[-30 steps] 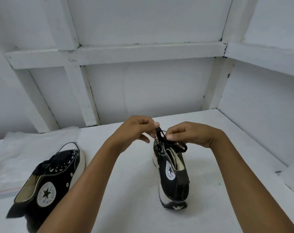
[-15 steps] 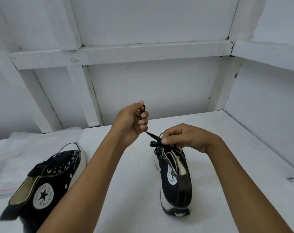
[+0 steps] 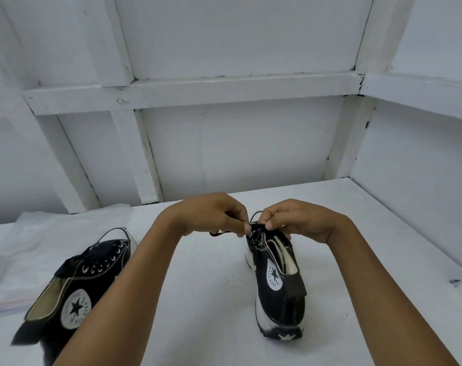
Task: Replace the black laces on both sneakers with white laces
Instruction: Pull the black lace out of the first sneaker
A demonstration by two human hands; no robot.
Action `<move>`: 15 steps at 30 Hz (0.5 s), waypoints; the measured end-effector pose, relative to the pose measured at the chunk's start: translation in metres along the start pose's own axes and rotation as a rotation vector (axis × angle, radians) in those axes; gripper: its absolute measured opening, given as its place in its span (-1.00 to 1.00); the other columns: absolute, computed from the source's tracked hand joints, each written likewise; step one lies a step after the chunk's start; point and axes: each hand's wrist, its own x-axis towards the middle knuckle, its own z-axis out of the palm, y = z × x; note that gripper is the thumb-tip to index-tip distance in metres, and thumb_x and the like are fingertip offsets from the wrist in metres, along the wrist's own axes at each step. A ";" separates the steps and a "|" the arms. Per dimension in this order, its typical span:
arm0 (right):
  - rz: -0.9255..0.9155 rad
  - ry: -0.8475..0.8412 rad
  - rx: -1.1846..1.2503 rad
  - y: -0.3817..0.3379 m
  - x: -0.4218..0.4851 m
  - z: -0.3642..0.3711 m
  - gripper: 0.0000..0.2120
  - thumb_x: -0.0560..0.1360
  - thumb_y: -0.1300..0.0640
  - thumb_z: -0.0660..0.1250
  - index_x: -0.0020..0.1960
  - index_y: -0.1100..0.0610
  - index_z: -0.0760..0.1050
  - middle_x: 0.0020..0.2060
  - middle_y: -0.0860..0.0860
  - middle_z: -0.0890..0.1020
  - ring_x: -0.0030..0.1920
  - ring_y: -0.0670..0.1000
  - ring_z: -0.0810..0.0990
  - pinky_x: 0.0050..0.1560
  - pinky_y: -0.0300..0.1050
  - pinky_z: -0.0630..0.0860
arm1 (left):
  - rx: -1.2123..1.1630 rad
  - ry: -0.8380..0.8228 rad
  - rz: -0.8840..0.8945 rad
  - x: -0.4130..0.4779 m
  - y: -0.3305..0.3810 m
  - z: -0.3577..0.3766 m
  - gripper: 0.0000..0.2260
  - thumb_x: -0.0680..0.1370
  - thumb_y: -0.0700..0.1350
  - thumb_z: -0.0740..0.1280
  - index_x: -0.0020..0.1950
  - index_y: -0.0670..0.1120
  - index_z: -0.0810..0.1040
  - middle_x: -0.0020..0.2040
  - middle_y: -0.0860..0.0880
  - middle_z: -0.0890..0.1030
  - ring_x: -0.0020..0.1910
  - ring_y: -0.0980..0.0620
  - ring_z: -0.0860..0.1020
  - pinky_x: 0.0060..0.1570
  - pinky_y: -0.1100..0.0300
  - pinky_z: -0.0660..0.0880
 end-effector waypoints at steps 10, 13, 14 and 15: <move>-0.092 -0.012 -0.055 0.000 -0.011 -0.005 -0.84 0.44 0.05 0.42 -0.30 0.04 0.58 -0.28 0.04 0.51 -0.30 -0.08 0.41 -0.21 -0.16 0.31 | -0.173 0.407 0.072 0.009 -0.004 0.011 -0.94 0.55 -0.06 0.43 -0.05 -0.03 0.60 -0.13 0.15 0.64 -0.16 0.19 0.58 -0.10 0.26 0.48; -0.075 0.067 -0.019 0.005 -0.009 -0.005 -0.74 0.36 -0.03 0.49 -0.22 0.16 0.59 -0.31 0.05 0.51 -0.33 -0.10 0.40 -0.24 -0.20 0.31 | -0.145 0.247 0.089 0.004 0.000 0.013 -0.89 0.56 -0.02 0.42 -0.09 -0.05 0.66 -0.22 0.11 0.65 -0.18 0.21 0.57 -0.07 0.23 0.48; -0.069 0.074 -0.007 0.007 -0.008 -0.004 -0.67 0.33 -0.06 0.50 -0.16 0.21 0.60 -0.31 0.05 0.52 -0.32 -0.09 0.39 -0.25 -0.22 0.31 | -0.135 0.221 0.089 0.003 0.001 0.015 -0.87 0.56 0.00 0.41 -0.10 -0.04 0.68 -0.23 0.08 0.65 -0.19 0.22 0.56 -0.09 0.23 0.48; -0.065 0.078 0.009 0.008 -0.008 -0.004 -0.61 0.30 -0.06 0.50 -0.11 0.26 0.60 -0.29 0.05 0.53 -0.30 -0.08 0.39 -0.27 -0.24 0.31 | -0.132 0.209 0.087 0.004 0.002 0.017 -0.85 0.56 0.02 0.41 -0.09 -0.04 0.69 -0.22 0.05 0.65 -0.19 0.21 0.55 -0.08 0.20 0.49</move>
